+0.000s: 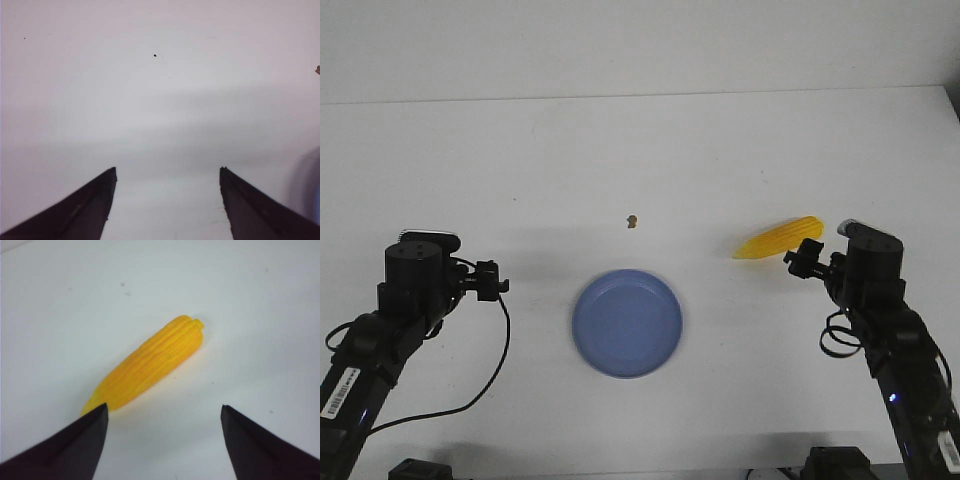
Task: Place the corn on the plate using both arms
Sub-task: 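Reach the right gripper to the yellow corn and grasp it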
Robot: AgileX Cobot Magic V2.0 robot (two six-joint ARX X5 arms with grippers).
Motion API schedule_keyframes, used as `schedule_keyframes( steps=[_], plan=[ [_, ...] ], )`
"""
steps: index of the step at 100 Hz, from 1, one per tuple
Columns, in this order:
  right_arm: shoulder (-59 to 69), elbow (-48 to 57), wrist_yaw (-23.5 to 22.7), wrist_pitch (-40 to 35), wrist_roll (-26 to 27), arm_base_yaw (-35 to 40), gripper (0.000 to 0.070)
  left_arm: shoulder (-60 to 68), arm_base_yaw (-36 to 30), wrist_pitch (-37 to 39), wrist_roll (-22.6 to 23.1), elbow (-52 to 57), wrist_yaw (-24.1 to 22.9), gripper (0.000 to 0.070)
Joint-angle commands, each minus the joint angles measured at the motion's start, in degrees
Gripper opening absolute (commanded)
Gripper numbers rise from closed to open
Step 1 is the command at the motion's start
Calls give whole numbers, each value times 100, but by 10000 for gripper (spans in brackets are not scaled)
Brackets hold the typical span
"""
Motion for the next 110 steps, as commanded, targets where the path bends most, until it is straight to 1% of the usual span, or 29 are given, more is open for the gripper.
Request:
schedule_keyframes(
  steps=[1, 9, 14, 23, 36, 64, 83, 110],
  plan=[
    [387, 81, -243, 271, 424, -136, 473, 33, -7, 46, -35, 66, 2, 421],
    [804, 81, -815, 682, 719, -299, 473, 33, -11, 46, -35, 66, 2, 421],
    [1069, 81, -1049, 920, 874, -363, 473, 33, -11, 44, -35, 66, 2, 421],
    [1425, 81, -1139, 1104, 1023, -393, 473, 33, -11, 42, -35, 66, 2, 421],
    [1869, 81, -1314, 1217, 1040, -393, 475, 33, -11, 44, -37, 66, 2, 421],
    [2505, 81, -1394, 1779, 1322, -393, 478, 33, -11, 42, -35, 66, 2, 421],
    [2736, 81, -1397, 2109, 1364, -391, 478, 33, -11, 39, -37, 66, 2, 421],
    [3040, 81, -1390, 2267, 1381, -391, 474, 33, -11, 42, -57, 66, 2, 421]
  ],
)
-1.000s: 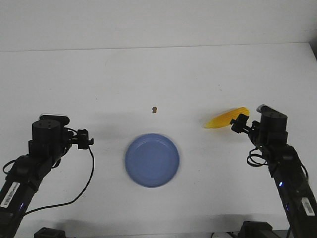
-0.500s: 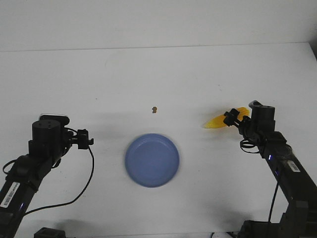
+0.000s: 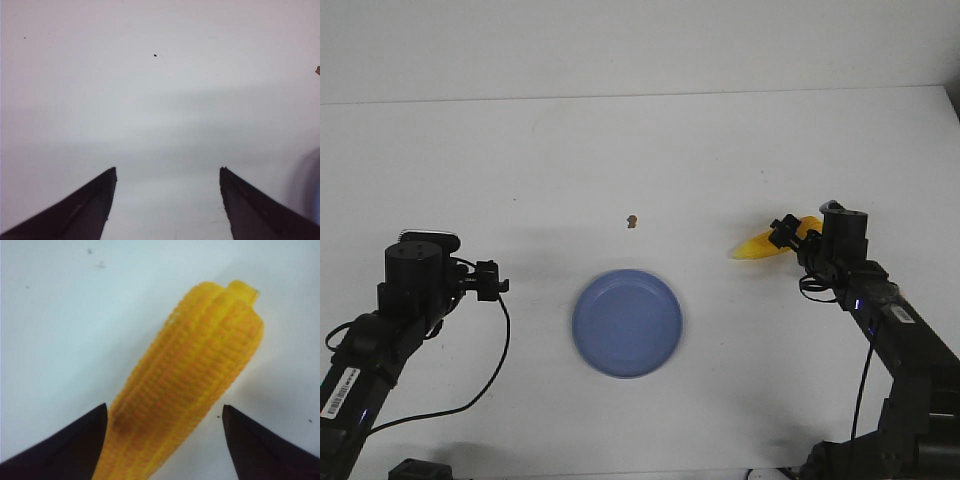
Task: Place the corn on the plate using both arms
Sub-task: 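Reach the right gripper to the yellow corn and grasp it, then lift the corn with the right gripper and carry it over the plate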
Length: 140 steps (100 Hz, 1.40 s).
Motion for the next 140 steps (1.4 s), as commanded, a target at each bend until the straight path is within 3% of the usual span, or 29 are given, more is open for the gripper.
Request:
schedule_keyframes(
  steps=[1, 11, 22, 30, 50, 81, 104, 117, 140],
  plan=[
    [149, 81, 4, 74, 35, -4, 473, 33, -11, 44, -42, 66, 4, 421],
    [201, 81, -28, 164, 35, -4, 435, 33, -11, 42, -63, 66, 4, 421],
    [203, 81, -153, 317, -13, 7, 187, 33, -11, 42, -63, 66, 4, 421],
    [203, 81, -234, 367, -13, 7, 116, 33, -11, 42, -66, 66, 7, 421],
    [199, 81, -315, 367, -15, 7, 94, 33, -11, 39, -66, 66, 7, 421],
    [-52, 81, -802, 337, -271, 17, 91, 33, -11, 39, -81, 66, 7, 421],
    [-887, 81, -1700, 101, -398, 127, 91, 33, -11, 39, -81, 66, 7, 421],
    [-1554, 81, -1989, -385, -658, 483, 91, 33, -11, 37, -81, 66, 7, 421],
    [-2039, 79, -1720, -1419, -1217, 1744, 91, 33, -11, 33, -81, 66, 7, 421]
  ],
)
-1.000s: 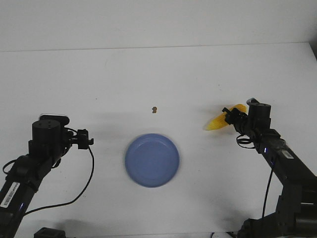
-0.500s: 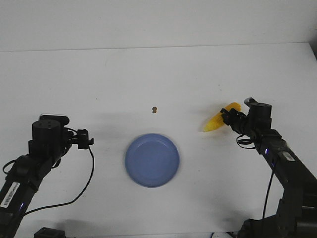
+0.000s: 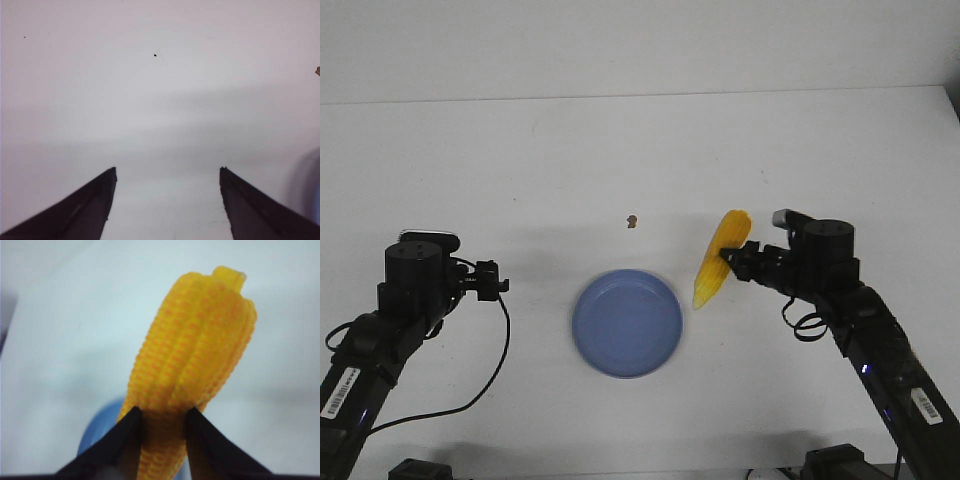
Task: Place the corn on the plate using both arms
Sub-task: 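Lift the corn with the right gripper and carry it over the plate, then lower the corn onto the plate and open the right gripper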
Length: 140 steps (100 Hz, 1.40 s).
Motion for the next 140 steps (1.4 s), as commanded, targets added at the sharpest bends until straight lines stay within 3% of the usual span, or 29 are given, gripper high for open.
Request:
schedule_keyframes(
  steps=[1, 15, 35, 64, 79, 110, 140],
  plan=[
    [98, 76, 157, -127, -317, 343, 91, 33, -11, 35, -57, 66, 7, 421],
    [282, 70, 684, -122, -313, 1130, 91, 33, -11, 2, -57, 66, 7, 421],
    [785, 70, 1078, 251, -136, 2031, 91, 33, -11, -15, -57, 66, 7, 421],
    [1550, 70, 1126, 636, 74, 2616, 105, 33, -11, -39, -57, 66, 7, 421],
    [1757, 70, 1139, 754, 144, 2754, 229, 33, -11, -42, -57, 66, 7, 421],
    [1801, 70, 1172, 763, 160, 2752, 422, 33, -11, -42, -57, 66, 7, 421],
    [1790, 72, 1287, 763, 162, 2723, 429, 33, -11, -39, -57, 66, 2, 421]
  ],
)
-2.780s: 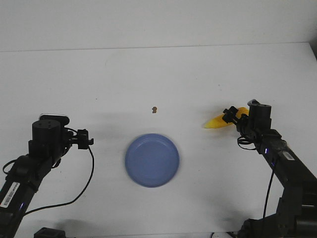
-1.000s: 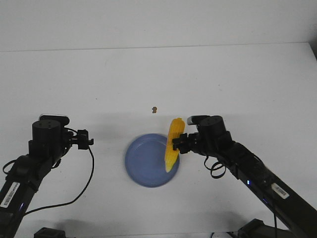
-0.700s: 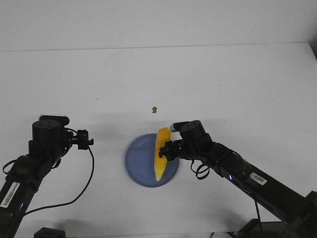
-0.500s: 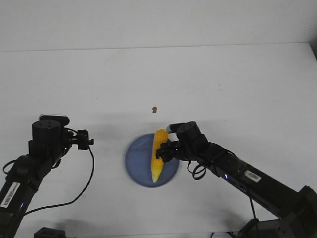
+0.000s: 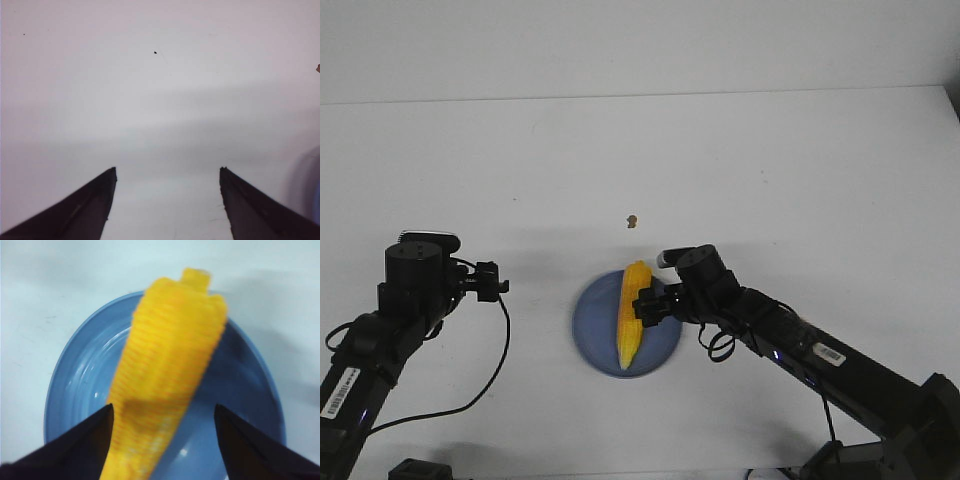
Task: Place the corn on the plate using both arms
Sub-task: 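Lower the corn onto the plate and open the right gripper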
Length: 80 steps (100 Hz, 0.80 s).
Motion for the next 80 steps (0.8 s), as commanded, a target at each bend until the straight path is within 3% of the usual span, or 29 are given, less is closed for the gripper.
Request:
schedule_keyframes(
  steps=[1, 27, 61, 80],
  plan=[
    [83, 72, 2, 50, 37, 11, 429, 33, -11, 4, -59, 66, 2, 421],
    [-503, 72, 83, 17, -195, -267, 429, 33, -11, -35, -57, 66, 0, 421],
    [-2430, 72, 1502, -1134, -1491, -1484, 429, 20, -11, 101, -280, 68, 0, 421],
    [-3519, 68, 1825, -1611, -2280, -2243, 429, -273, -11, 236, -297, 66, 0, 421]
  ],
)
